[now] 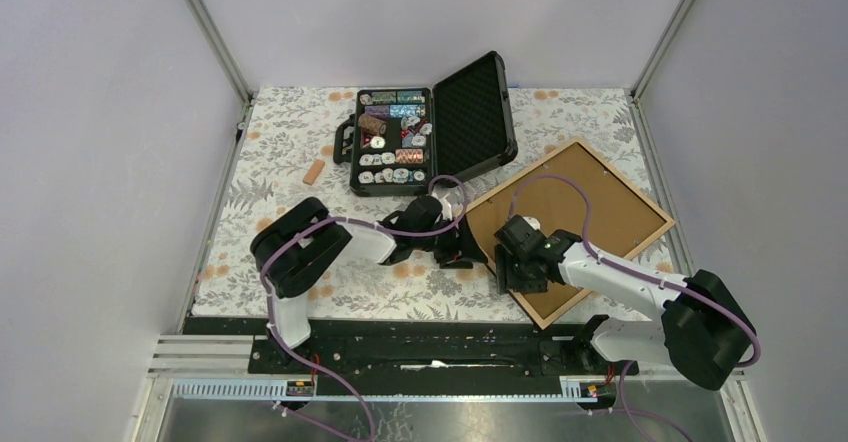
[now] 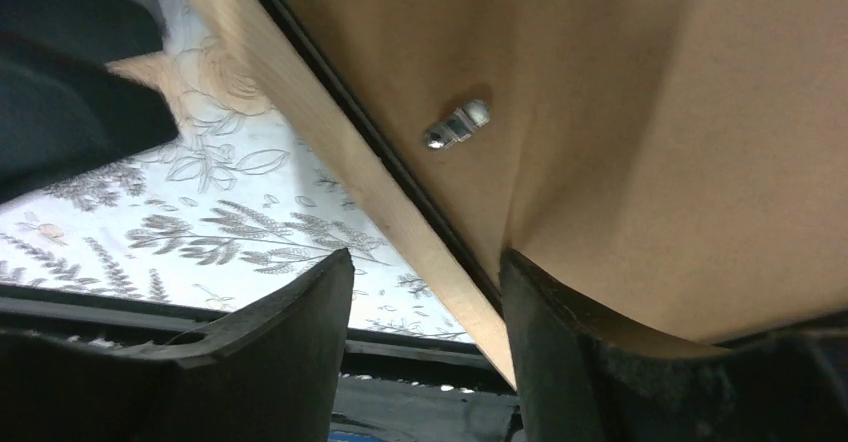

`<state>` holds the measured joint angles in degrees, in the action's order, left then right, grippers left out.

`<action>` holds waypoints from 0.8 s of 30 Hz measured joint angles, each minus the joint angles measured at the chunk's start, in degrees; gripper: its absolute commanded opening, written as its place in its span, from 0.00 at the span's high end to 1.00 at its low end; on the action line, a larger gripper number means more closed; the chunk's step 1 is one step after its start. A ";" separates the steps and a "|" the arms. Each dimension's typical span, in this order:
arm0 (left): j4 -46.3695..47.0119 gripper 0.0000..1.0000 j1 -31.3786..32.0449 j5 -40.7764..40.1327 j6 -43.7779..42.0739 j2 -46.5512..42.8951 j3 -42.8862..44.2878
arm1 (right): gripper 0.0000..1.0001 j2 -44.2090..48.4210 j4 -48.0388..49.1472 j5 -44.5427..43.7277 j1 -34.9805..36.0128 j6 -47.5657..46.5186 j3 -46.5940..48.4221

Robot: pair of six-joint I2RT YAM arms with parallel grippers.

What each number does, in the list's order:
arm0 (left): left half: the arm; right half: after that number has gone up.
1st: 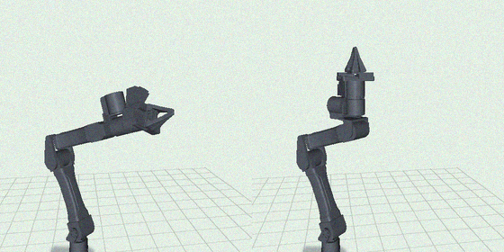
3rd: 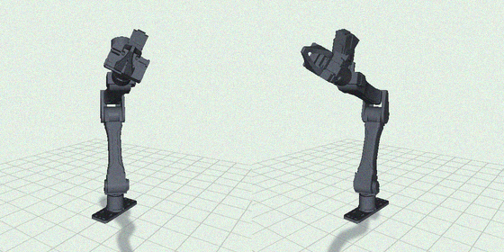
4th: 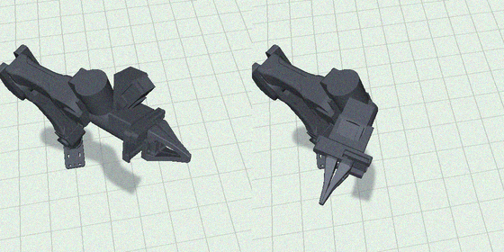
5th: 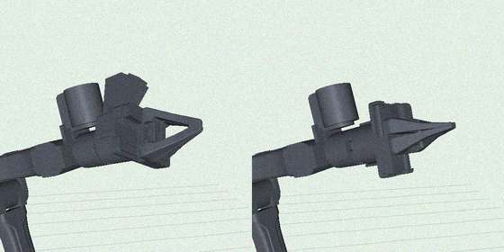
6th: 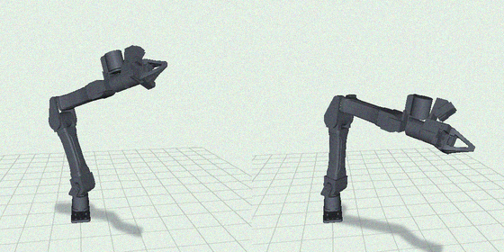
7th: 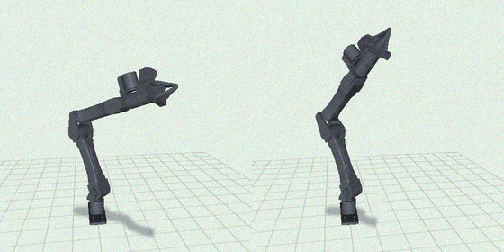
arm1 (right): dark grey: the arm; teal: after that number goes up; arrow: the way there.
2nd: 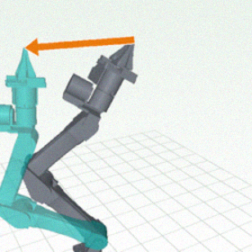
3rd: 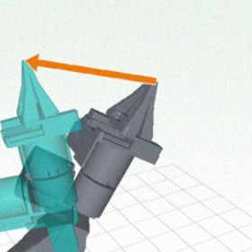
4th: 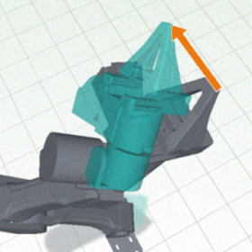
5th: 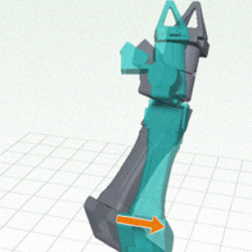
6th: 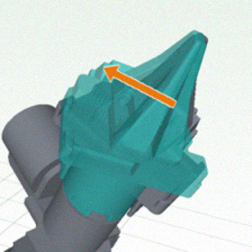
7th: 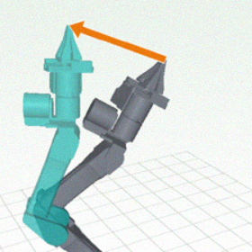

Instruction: Put the photo into the frame

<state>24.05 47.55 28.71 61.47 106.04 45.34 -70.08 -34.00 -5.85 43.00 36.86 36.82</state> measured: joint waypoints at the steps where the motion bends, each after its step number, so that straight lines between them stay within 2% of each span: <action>1: -0.02 0.45 0.02 -0.44 0.00 0.79 1.11 | 0.42 0.09 0.70 0.61 0.00 0.50 -1.27; 6: -0.72 0.50 -0.37 -3.04 -0.20 4.17 5.64 | 0.48 0.90 5.62 2.95 -0.24 1.55 -2.95; 11: -3.63 0.51 -2.82 -2.86 -0.63 6.67 9.75 | 0.48 -0.87 11.80 3.85 -0.74 1.77 -2.78; 15: -5.11 0.51 -4.11 -3.15 -2.21 8.94 13.73 | 0.44 -2.32 15.30 3.87 -0.72 2.23 -2.14; 19: -5.22 0.51 -4.11 -3.26 -3.67 9.35 14.43 | 0.33 -2.29 15.50 3.17 -0.87 2.12 -1.07; 21: -5.22 0.51 -4.15 -3.21 -4.20 9.31 14.40 | 0.32 -2.25 16.20 4.33 -2.60 1.36 -0.42; 24: -5.27 0.49 -4.46 -2.89 -4.90 9.11 14.19 | 0.30 -2.29 17.81 7.93 -8.98 -0.11 0.31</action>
<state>18.79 43.09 25.82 56.58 115.15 59.53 -72.38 -16.19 2.09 34.02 36.75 37.12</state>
